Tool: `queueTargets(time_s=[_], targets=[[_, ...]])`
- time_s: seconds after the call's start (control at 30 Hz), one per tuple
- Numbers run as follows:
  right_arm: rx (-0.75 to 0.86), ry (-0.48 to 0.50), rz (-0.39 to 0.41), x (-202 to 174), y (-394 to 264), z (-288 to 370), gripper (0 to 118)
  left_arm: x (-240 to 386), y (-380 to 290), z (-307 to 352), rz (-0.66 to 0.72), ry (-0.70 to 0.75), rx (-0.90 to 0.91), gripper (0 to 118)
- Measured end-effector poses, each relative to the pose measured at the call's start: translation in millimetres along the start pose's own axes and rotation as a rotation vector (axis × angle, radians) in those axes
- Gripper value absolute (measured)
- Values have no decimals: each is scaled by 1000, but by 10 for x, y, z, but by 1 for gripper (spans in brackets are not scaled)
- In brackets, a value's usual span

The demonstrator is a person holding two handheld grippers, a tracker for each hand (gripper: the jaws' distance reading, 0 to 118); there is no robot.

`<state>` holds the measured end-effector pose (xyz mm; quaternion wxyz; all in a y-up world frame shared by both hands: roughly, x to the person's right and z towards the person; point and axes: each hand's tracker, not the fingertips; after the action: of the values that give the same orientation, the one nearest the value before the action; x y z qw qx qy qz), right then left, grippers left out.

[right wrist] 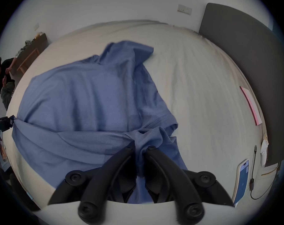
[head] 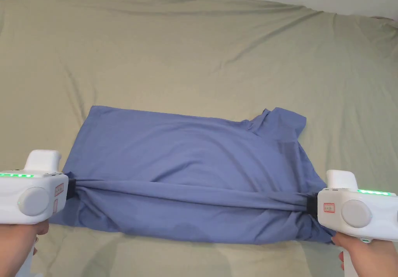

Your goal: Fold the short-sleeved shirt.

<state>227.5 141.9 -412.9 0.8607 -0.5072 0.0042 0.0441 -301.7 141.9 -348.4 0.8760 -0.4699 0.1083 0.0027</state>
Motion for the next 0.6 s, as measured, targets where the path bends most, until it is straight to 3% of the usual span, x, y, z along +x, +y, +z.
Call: queueTargets(time_s=[0.13,0.2,0.27,0.3,0.33,0.37,0.5,0.6], targets=[[-23,-7,8,26,69,-117,10,32,-34,-123,-4,-4,-17,9],[-23,-5,0,12,117,-47,17,36,18,-114,-12,-9,-11,12],[-6,-46,-9,17,179,-9,68,31,82,-117,-28,-7,-1,41],[29,-119,5,41,236,5,91,36,139,-80,-53,23,20,67],[66,-131,9,46,290,98,101,35,200,-23,-63,39,30,103],[107,-119,0,65,342,194,101,19,253,73,-57,28,52,113],[303,-69,-28,53,545,933,101,-4,503,852,35,-39,334,114],[499,-64,33,-154,591,1612,101,33,645,1514,56,-80,533,114]])
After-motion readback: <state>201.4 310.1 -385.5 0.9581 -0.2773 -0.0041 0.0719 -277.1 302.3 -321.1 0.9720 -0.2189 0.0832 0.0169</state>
